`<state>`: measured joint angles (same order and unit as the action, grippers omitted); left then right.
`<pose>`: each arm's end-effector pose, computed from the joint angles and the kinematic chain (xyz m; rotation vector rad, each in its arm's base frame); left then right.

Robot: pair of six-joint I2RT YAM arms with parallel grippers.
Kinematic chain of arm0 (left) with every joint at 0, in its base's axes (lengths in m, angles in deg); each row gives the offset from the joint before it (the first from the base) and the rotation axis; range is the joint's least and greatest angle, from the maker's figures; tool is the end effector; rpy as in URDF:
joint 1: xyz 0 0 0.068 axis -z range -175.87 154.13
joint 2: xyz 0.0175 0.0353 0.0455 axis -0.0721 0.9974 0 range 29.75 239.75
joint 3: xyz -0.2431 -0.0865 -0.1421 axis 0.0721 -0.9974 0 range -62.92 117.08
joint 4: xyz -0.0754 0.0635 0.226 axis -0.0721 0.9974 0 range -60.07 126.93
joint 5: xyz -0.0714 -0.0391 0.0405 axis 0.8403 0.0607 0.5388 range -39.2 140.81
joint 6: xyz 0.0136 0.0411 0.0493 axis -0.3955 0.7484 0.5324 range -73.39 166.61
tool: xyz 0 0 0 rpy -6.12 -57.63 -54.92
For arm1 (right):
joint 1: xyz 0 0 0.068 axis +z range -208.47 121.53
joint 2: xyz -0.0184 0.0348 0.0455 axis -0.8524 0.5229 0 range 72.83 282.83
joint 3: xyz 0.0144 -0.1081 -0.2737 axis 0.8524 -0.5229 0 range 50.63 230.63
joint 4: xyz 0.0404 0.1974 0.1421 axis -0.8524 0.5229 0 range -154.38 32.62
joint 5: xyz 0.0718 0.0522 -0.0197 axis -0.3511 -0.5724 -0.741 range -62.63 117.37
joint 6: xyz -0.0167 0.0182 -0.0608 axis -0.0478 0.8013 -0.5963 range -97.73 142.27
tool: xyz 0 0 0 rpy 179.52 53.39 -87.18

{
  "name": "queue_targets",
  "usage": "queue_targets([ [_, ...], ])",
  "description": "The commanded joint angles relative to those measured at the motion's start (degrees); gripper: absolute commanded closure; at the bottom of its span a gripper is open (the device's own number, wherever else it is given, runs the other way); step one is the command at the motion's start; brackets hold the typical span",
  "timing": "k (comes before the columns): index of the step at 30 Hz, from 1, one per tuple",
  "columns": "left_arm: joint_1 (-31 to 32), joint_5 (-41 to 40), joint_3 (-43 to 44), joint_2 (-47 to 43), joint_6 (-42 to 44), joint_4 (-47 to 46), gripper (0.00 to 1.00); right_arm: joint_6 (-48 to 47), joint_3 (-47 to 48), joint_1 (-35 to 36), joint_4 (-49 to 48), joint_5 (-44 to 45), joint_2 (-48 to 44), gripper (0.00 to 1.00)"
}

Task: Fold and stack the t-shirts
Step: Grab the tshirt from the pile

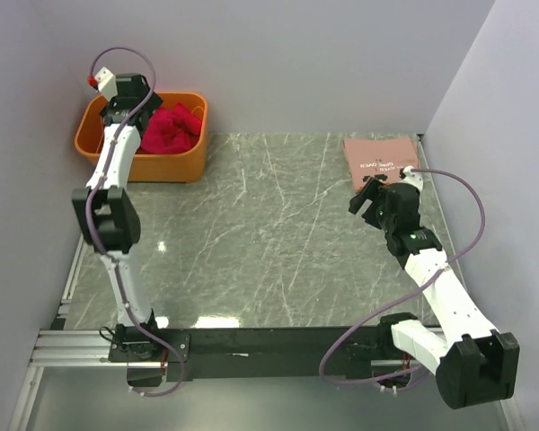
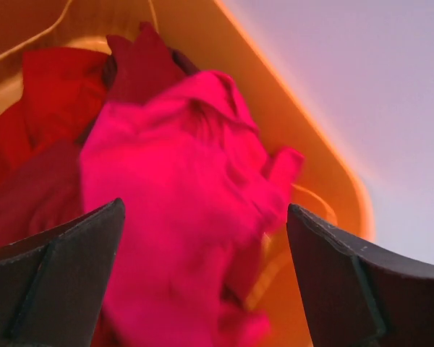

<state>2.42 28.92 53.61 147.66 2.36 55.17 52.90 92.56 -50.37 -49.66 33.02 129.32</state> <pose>0.4928 0.0341 0.3665 -0.9940 1.7362 -0.0868 0.2067 0.0243 0.2915 0.4682 2.0409 0.3093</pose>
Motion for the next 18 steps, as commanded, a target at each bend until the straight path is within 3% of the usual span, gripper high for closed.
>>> queue_targets([
  [1,-0.5,0.4,10.0,7.9,5.7,1.9,0.01,-0.1,3.6,0.0,-0.4,-1.0,0.8,0.08],
  [6,-1.0,2.7,11.3,14.2,6.6,-3.5,0.01,-0.3,3.1,0.0,-0.5,-1.5,1.1,0.09],
  [8,-1.0,3.2,10.8,15.9,6.5,-4.1,0.06,-0.3,3.0,0.0,-0.5,-1.4,1.1,0.08],
  [11,-1.1,4.1,12.4,17.5,5.8,-2.4,0.57,0.0,3.0,0.0,-0.5,-1.8,1.2,0.09],
  [12,-1.0,4.7,12.3,17.3,5.7,-2.3,0.84,0.0,2.8,0.0,-0.7,-2.2,1.2,0.09],
  [13,-1.1,4.8,12.0,16.7,5.2,-2.6,0.95,0.0,2.7,-0.1,-1.0,-2.5,1.3,0.09],
  [14,-1.1,4.8,11.1,16.1,5.1,-2.8,1.0,0.1,2.6,0.0,-1.1,-2.8,1.2,0.09],
  [18,-1.0,4.3,7.8,9.5,5.6,-6.0,1.0,0.3,2.4,0.0,-1.4,-3.9,1.3,0.09],
])
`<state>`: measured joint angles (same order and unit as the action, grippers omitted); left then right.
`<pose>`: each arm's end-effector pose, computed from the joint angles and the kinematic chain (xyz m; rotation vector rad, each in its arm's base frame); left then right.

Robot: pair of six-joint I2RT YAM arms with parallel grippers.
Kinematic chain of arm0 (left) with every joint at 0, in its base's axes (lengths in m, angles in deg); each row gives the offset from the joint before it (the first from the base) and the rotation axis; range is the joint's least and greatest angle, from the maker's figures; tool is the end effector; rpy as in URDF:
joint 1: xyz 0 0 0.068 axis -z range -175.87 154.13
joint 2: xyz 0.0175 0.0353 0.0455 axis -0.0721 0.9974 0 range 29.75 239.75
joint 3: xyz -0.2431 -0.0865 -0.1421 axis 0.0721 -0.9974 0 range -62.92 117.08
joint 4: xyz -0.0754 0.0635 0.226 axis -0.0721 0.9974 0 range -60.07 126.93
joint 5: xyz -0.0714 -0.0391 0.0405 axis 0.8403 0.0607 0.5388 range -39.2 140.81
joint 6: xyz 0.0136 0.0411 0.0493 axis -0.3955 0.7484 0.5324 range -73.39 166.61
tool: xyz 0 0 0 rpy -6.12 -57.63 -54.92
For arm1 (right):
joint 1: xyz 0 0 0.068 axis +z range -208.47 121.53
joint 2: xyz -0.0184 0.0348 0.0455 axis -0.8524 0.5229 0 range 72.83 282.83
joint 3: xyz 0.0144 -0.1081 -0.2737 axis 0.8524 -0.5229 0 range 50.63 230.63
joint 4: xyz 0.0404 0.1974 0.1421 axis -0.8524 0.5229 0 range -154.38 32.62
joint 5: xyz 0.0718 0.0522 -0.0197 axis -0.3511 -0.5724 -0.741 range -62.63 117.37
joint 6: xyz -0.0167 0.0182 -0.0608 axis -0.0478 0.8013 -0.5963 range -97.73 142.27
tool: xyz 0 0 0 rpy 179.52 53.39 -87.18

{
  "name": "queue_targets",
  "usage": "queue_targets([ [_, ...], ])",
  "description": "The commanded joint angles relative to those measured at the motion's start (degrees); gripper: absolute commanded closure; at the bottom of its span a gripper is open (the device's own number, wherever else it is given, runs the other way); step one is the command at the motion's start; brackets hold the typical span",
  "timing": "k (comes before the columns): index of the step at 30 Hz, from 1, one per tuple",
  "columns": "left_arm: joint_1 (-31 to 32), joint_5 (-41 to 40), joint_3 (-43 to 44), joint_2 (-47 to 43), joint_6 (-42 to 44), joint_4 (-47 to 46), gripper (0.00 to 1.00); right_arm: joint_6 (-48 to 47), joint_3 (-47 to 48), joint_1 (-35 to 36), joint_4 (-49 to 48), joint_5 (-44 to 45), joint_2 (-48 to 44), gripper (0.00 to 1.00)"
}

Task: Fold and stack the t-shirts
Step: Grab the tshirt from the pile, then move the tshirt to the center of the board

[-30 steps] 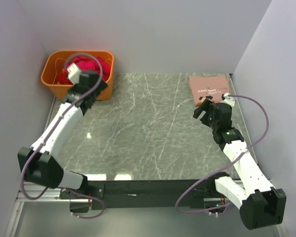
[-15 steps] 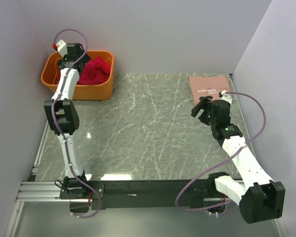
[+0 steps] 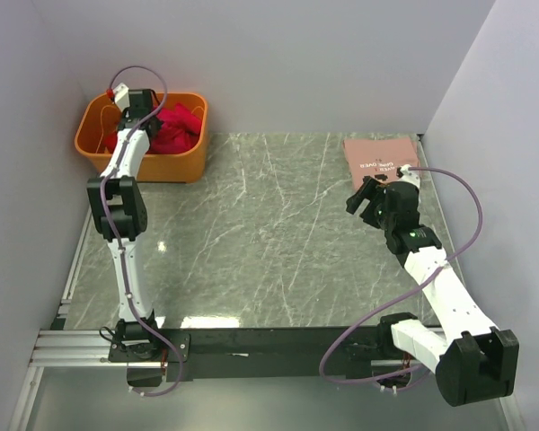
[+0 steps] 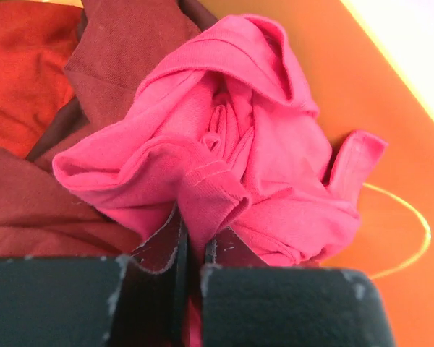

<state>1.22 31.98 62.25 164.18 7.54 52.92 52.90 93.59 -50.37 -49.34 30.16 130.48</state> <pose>0.5586 0.0452 0.2749 -0.9279 1.8843 -0.0282 0.2109 0.0275 0.2932 0.4412 2.0625 0.3577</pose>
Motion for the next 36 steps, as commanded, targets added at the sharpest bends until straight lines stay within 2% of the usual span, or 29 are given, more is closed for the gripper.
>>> queue_targets([
  [1,0.3,1.7,-1.4,-8.5,0.5,-4.7,1.0,0.3,1.3,0.0,-1.7,-1.1,0.0,0.09],
  [10,2.6,3.4,-8.6,-25.1,4.3,-9.4,1.0,0.0,0.5,0.0,-2.0,-1.6,-2.6,0.09],
  [17,11.4,2.5,-13.8,-39.3,10.2,-11.1,1.0,-0.4,-0.7,0.0,-2.9,-2.6,-5.9,0.09],
  [21,19.0,1.8,-19.2,-47.7,13.4,-17.3,1.0,-0.6,-1.6,0.0,-3.1,-2.6,-8.7,0.09],
  [23,22.3,4.9,-21.7,-51.5,13.4,-19.2,1.0,-0.4,-2.0,0.0,-3.7,-4.1,-9.7,0.09],
  [24,23.1,10.1,-22.0,-52.3,12.4,-19.3,1.0,-0.5,-2.3,0.0,-4.0,-5.1,-10.4,0.09],
  [27,26.1,16.6,-21.5,-54.6,10.4,-18.2,0.99,-0.3,-2.9,0.0,-4.3,-5.4,-11.5,0.09],
  [29,28.8,22.9,-23.8,-57.1,10.3,-21.0,1.0,-0.4,-3.1,0.0,-4.2,-5.5,-12.5,0.09],
  [32,32.5,25.8,-27.5,-60.2,9.5,-25.0,0.99,-0.4,-3.7,0.1,-4.1,-5.4,-13.7,0.09],
  [36,35.6,26.9,-31.0,-62.5,8.5,-25.9,1.0,-0.3,-4.4,0.0,-4.3,-5.5,-14.8,0.09],
])
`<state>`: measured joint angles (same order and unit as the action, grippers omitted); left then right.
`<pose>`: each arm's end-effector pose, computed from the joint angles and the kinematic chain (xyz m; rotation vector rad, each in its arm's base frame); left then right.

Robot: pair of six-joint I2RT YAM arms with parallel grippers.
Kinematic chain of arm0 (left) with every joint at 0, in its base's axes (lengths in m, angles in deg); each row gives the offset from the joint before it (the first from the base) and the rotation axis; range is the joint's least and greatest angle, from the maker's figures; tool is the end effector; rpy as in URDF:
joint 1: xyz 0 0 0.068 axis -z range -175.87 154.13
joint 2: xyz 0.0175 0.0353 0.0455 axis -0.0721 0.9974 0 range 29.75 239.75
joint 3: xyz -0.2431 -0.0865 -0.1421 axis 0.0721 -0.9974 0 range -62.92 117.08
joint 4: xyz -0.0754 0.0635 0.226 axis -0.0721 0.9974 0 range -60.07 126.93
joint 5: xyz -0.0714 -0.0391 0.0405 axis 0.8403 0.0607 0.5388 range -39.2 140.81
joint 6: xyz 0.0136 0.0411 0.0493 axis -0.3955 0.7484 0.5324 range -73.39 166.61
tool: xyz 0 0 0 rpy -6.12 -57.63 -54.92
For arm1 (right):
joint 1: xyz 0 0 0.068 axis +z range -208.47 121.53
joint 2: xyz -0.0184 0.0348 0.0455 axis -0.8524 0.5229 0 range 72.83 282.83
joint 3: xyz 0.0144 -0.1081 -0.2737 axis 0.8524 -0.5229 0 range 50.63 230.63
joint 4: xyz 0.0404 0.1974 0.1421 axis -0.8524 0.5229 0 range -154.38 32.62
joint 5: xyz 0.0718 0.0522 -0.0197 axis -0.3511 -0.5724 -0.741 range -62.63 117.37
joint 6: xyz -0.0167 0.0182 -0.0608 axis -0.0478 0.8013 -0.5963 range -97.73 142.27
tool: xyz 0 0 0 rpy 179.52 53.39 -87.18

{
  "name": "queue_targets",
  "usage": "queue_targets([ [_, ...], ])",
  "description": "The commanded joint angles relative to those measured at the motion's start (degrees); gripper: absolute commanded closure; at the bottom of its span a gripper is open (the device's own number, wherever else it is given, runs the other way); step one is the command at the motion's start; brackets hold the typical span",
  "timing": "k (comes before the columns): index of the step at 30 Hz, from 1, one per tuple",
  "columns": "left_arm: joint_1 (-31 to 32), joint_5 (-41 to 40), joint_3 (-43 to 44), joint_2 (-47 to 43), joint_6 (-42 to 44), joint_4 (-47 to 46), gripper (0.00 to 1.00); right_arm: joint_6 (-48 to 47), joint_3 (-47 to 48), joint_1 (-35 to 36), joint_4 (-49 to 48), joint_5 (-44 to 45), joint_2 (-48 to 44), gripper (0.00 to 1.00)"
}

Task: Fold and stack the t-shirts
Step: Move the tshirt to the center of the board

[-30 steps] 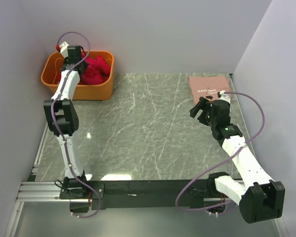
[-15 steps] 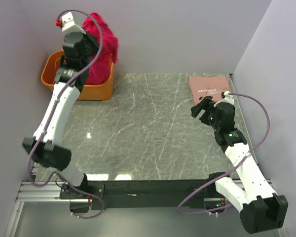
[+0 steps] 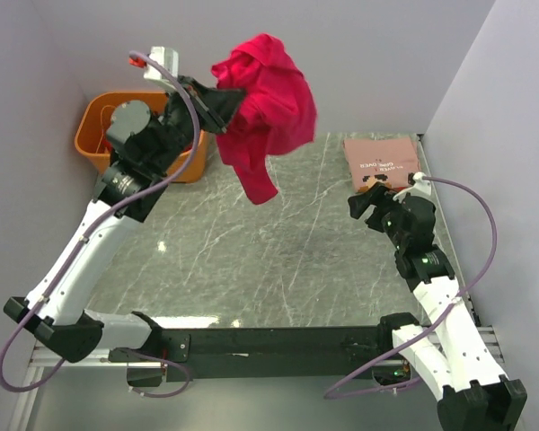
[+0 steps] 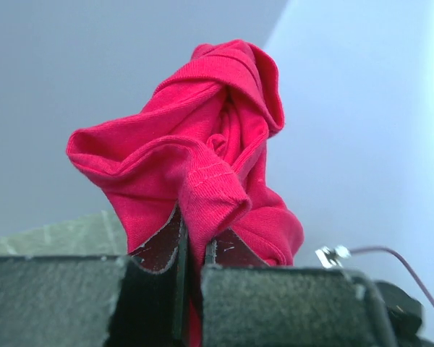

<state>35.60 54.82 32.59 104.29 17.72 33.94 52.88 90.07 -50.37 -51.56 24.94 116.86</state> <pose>0.2166 -0.1367 0.5643 0.0929 1.3314 -0.9453 0.1651 0.0257 0.3165 0.3427 1.8744 0.5020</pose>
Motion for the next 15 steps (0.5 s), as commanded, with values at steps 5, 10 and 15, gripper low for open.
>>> queue_targets([
  [5,2.1,2.1,-14.0,-5.7,-3.9,-10.1,0.93,0.1,-1.2,0.0,-2.2,-0.4,-1.3,0.09],
  [10,3.2,-1.6,-32.3,-5.0,-11.9,-13.9,0.92,0.0,-1.1,0.0,-1.8,-0.4,0.2,0.09],
  [15,3.3,-3.8,-35.9,3.4,-16.2,-6.3,0.17,-1.1,-0.8,0.0,-1.7,-1.0,3.7,0.09],
])
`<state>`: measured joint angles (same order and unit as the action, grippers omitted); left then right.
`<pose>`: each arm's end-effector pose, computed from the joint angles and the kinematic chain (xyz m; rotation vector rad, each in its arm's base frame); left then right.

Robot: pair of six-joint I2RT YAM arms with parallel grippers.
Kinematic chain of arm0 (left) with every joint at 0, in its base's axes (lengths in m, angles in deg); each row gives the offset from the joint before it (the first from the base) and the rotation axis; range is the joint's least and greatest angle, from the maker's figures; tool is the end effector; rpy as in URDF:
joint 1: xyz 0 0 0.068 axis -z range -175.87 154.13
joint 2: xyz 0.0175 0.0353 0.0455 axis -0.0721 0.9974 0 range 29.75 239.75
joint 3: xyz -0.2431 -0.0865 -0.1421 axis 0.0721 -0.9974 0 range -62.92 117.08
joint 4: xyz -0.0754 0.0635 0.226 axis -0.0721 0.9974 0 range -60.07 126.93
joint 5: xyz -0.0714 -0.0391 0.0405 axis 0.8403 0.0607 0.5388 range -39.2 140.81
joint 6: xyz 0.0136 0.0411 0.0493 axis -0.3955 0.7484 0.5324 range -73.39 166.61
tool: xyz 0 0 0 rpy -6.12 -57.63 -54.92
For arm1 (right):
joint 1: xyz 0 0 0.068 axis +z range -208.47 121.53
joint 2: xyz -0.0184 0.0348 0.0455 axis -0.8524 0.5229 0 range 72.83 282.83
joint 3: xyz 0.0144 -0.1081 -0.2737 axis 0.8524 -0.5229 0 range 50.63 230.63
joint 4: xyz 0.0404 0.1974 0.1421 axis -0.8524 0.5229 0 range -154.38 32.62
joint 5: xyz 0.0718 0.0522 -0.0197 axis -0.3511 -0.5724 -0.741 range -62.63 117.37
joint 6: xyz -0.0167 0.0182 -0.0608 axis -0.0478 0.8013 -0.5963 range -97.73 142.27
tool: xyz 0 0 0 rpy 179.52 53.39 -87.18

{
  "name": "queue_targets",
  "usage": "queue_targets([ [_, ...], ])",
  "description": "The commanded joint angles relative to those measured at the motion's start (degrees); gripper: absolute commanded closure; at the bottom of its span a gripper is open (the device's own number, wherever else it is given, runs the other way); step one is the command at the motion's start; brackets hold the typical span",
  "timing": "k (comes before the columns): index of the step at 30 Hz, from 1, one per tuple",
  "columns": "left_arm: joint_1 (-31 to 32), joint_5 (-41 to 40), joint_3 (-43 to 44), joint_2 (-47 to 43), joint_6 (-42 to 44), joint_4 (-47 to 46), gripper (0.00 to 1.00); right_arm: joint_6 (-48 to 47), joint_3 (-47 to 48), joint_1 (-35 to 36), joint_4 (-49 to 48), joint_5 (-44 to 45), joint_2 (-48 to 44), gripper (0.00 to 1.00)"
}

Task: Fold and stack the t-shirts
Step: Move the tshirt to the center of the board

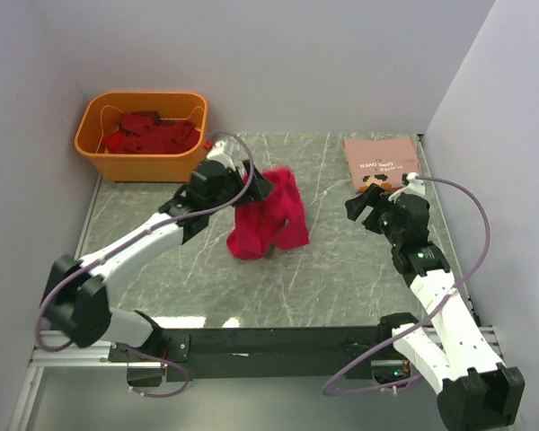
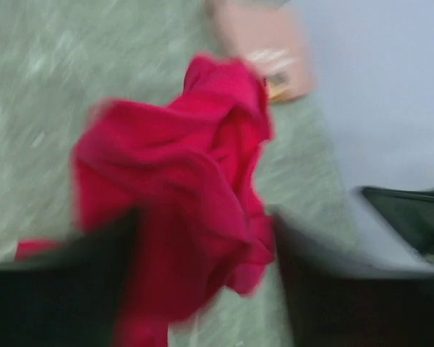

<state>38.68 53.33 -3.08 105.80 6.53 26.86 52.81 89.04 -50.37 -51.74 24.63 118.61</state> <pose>0.2541 -0.1776 0.3567 -0.0589 1.9069 -0.9508 0.1711 0.0268 0.3060 0.3476 1.9204 0.4962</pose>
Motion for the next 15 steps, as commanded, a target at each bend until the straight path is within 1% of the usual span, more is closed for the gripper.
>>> queue_targets([
  [1,0.3,-6.3,0.1,2.6,-5.4,2.9,0.01,-1.4,0.4,0.0,-1.7,-1.8,2.6,0.08],
  [2,0.3,-7.5,0.0,3.1,-5.7,5.3,0.0,-1.5,0.5,0.2,-1.6,-2.3,3.3,0.08],
  [4,0.3,-10.6,-1.1,2.6,-5.8,6.2,0.01,-2.4,1.2,0.7,-1.4,-2.8,5.5,0.08],
  [9,0.3,-18.0,-4.1,-1.1,-7.7,12.7,0.01,-4.8,4.2,5.1,0.9,-2.2,12.0,0.08],
  [11,0.3,-19.3,-7.4,-3.1,-8.4,14.8,0.01,-5.4,5.1,6.9,2.0,0.2,14.2,0.08],
  [12,0.3,-19.1,-8.7,-3.9,-9.2,15.0,0.0,-5.8,6.1,8.9,2.6,1.0,16.6,0.08],
  [15,0.3,-17.0,-16.4,-7.4,-11.0,14.2,0.01,-6.6,8.9,12.9,4.1,2.7,21.4,0.09],
])
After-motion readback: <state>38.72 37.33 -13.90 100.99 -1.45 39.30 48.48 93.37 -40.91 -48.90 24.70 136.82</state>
